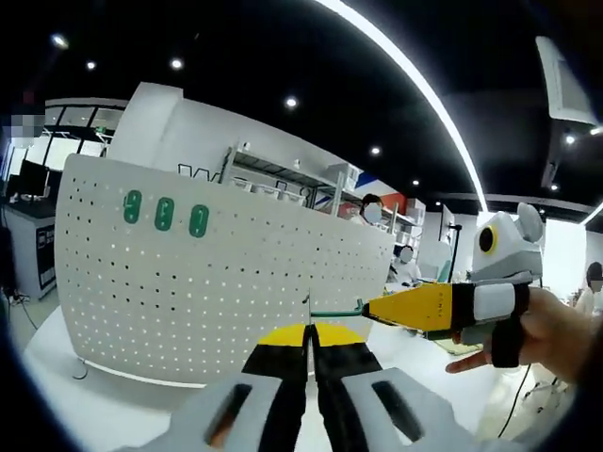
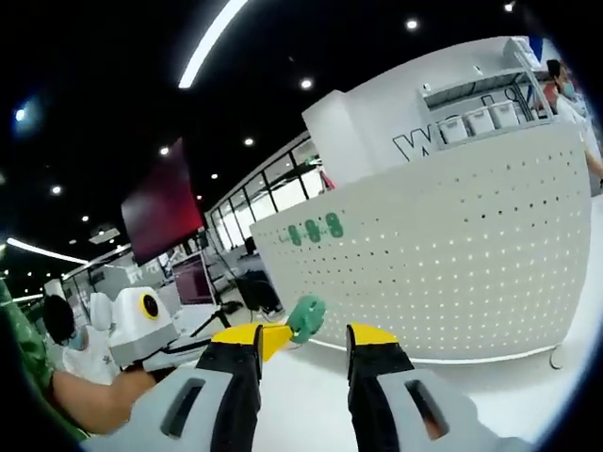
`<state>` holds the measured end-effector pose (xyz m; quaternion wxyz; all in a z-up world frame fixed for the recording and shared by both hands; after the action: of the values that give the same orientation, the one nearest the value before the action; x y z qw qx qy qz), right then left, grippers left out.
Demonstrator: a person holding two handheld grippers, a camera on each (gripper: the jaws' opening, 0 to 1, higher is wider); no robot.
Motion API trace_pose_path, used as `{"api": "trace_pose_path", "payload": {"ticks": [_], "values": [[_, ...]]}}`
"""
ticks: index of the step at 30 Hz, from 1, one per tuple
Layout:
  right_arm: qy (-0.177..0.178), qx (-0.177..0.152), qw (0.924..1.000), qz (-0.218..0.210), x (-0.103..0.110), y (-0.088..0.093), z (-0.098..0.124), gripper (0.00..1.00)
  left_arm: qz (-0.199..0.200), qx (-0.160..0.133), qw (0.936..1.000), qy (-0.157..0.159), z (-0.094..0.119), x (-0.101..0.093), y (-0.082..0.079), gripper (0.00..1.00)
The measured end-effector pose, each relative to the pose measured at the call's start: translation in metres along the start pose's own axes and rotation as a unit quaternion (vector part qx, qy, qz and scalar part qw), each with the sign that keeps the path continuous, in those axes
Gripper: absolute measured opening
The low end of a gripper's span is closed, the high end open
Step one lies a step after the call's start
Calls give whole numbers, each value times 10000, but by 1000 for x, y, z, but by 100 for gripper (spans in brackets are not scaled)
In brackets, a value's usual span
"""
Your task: Insert the hook assembly into the mounting plate slot until the hook locks in place.
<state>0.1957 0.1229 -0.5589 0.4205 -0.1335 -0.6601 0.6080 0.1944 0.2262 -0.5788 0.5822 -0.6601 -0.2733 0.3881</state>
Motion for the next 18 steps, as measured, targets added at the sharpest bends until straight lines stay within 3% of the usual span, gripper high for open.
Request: {"api": "trace_pose_path", "payload": {"ticks": [12, 18], "values": [[-59, 84, 9997, -242, 4, 4, -9, 18, -2, -84, 10000, 48, 6, -4, -5, 1], [-178, -68, 9977, -655, 6, 2, -10, 15, 22, -115, 9999, 66, 8, -7, -4, 1]]}}
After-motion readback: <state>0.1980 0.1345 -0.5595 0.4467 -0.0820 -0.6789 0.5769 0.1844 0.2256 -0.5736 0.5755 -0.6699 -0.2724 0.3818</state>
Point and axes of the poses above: the point that each gripper's makers call its tool centre point, and the gripper's own axes: z roughly backward along the fingers, x roughly to its left, y roughly out of its underside, the point moved 5 cm from there along z, roughly backward along the fingers, and after that the axes turned 2 degrees about -z, right-handed, at the moved point
